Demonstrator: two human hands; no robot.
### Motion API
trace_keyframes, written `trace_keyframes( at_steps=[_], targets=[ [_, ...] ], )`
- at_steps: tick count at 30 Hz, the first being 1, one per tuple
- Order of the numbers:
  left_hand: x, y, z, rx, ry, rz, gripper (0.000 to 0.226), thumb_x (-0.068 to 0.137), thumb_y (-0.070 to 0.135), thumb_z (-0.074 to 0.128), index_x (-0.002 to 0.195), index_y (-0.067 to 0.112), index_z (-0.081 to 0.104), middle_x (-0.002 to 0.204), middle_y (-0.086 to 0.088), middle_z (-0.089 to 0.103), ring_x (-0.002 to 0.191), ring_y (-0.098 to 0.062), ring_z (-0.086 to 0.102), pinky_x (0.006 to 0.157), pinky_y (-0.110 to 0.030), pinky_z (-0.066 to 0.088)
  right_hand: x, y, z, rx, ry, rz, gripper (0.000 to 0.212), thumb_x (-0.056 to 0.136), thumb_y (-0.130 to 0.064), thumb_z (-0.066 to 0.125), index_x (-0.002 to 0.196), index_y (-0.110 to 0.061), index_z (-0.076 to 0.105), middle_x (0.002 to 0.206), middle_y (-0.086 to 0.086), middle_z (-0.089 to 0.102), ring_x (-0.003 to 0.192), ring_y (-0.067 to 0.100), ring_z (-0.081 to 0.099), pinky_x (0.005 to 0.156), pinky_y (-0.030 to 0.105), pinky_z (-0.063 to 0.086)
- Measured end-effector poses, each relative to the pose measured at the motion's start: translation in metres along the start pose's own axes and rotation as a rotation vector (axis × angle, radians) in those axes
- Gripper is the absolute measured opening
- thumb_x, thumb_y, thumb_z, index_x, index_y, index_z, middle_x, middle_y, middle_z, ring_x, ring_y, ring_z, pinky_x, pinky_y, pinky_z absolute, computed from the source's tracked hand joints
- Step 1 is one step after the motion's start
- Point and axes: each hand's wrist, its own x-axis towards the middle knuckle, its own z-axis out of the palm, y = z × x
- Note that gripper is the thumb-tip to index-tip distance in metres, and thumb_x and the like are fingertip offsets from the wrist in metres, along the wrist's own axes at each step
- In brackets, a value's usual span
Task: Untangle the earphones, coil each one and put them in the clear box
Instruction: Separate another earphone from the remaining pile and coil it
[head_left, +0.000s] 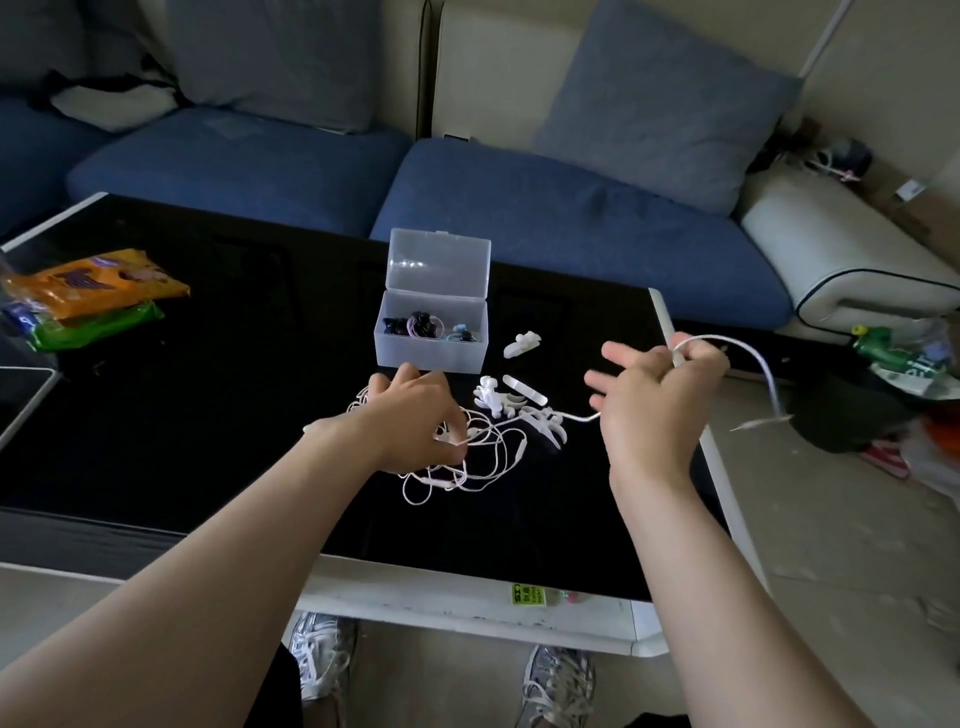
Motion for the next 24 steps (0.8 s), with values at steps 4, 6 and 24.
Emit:
trace_keyframes(
  at_steps=[4,6,24],
  targets=[
    [0.004,-0.006,-0.006,-0.152,0.083,-0.027,0.019,0.104,0.041,0.063,0.095,0.035,0.078,0.101,0.016,0.07,0.104,-0.011,0.059,0.097,-0.039,0.046,0.007,0.013,-0.009,-0.771,-0.165,0.025,0.019,0.102,-0.025,0.05,0.112,-0.009,0.051,0.094,0.009,0.068,0.075,0.029,0.072,0.069,0.043,0.06],
    [0.002,-0.004,-0.014,-0.315,0.186,-0.034,0.021,0.105,0.035,0.061,0.097,0.028,0.079,0.092,0.011,0.075,0.089,-0.01,0.069,0.085,-0.031,0.056,0.005,0.015,-0.013,-0.964,-0.265,0.094,0.015,0.104,-0.021,0.053,0.097,-0.009,0.058,0.085,0.01,0.073,0.06,0.027,0.074,0.06,0.037,0.062],
    [-0.002,0.006,-0.027,-0.599,0.419,-0.051,0.017,0.104,0.027,0.062,0.092,0.023,0.073,0.079,0.003,0.076,0.062,-0.008,0.071,0.062,-0.02,0.054,-0.019,0.063,0.025,-1.113,-1.126,-0.049,0.018,0.095,-0.016,0.056,0.081,-0.004,0.057,0.077,0.013,0.06,0.069,0.035,0.056,0.068,0.038,0.051]
  ],
)
